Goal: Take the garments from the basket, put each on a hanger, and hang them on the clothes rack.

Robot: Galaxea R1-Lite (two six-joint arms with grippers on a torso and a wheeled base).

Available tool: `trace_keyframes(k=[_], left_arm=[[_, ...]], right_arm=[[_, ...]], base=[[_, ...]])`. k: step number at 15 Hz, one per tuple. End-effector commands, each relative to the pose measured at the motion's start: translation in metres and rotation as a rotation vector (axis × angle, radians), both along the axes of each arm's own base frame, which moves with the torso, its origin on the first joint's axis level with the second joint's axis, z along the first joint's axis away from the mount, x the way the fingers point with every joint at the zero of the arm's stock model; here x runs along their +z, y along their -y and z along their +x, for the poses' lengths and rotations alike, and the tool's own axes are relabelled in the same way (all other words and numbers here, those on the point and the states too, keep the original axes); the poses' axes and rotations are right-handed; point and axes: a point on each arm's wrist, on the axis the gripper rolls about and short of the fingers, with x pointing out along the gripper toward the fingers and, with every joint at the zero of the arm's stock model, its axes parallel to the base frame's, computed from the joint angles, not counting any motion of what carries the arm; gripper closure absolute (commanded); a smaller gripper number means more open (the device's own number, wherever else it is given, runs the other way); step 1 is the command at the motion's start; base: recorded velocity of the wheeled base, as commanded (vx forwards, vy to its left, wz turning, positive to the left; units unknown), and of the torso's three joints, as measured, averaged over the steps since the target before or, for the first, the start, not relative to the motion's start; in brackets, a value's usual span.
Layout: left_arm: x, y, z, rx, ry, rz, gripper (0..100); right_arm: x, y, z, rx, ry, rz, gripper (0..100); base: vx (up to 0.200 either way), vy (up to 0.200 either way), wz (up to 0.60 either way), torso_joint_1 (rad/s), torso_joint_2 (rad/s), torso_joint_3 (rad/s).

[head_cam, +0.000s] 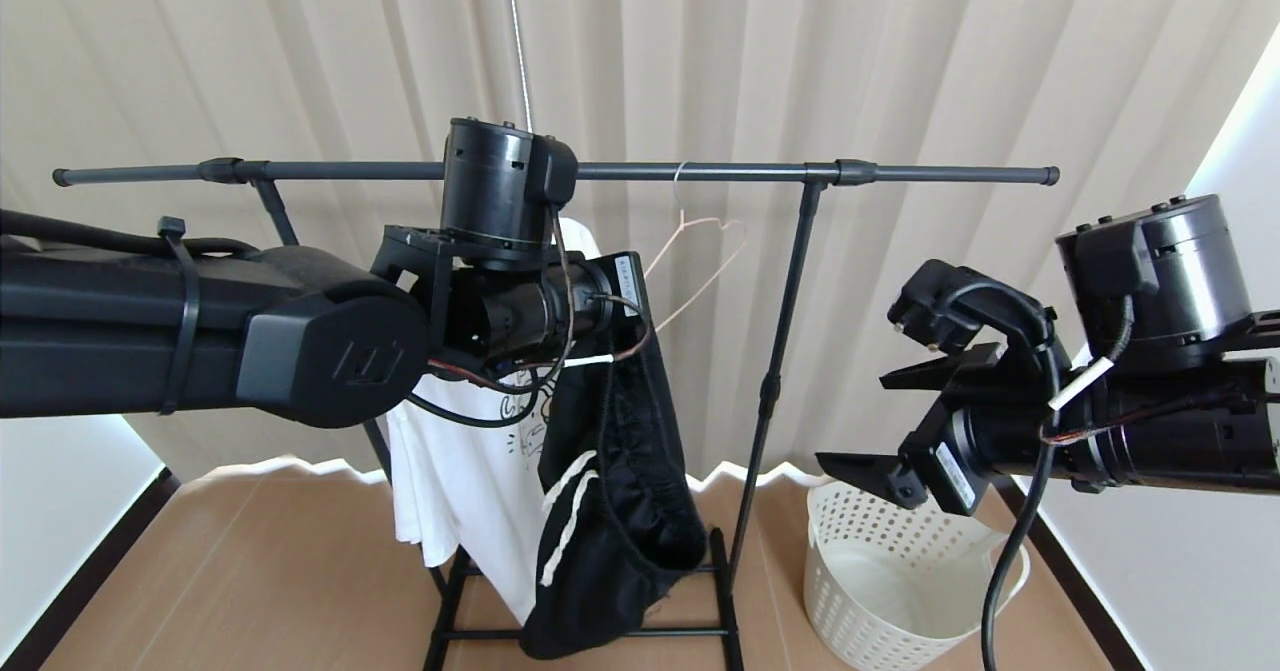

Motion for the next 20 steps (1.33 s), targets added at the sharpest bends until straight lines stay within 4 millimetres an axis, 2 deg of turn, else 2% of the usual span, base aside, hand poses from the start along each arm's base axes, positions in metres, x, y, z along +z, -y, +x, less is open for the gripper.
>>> trace_keyframes(k=[1, 4, 7, 15, 20], left_arm=[[-0.002, 0.004, -0.004, -0.014, -0.007, 0.005, 100], [-0.004, 0.010, -0.009, -0.033, -0.011, 0.010, 100], [-0.003, 0.016, -0.015, -0.052, -0.010, 0.015, 100], [0.002, 0.029, -0.028, -0.103, 0.008, 0.006, 100], [0.001, 0.030, -0.029, -0.087, 0.010, 0.013, 100]], right_arm=[[-0.007, 0.001, -0.002, 0.034, 0.019, 0.042, 0], [-0.031, -0.011, 0.003, 0.170, 0.050, 0.144, 0], [-0.055, -0.023, 0.017, 0.181, 0.046, 0.143, 0], [-0.084, -0.032, 0.031, 0.175, -0.029, 0.104, 0], [-0.111, -0.050, 0.038, 0.209, -0.063, 0.091, 0]], base=[[0.000, 0.000, 0.00, 0.000, 0.00, 0.000], [0.000, 0.000, 0.00, 0.000, 0.00, 0.000], [0.000, 0.000, 0.00, 0.000, 0.00, 0.000], [0.000, 0.000, 0.00, 0.000, 0.00, 0.000], [0.000, 0.000, 0.00, 0.000, 0.00, 0.000]])
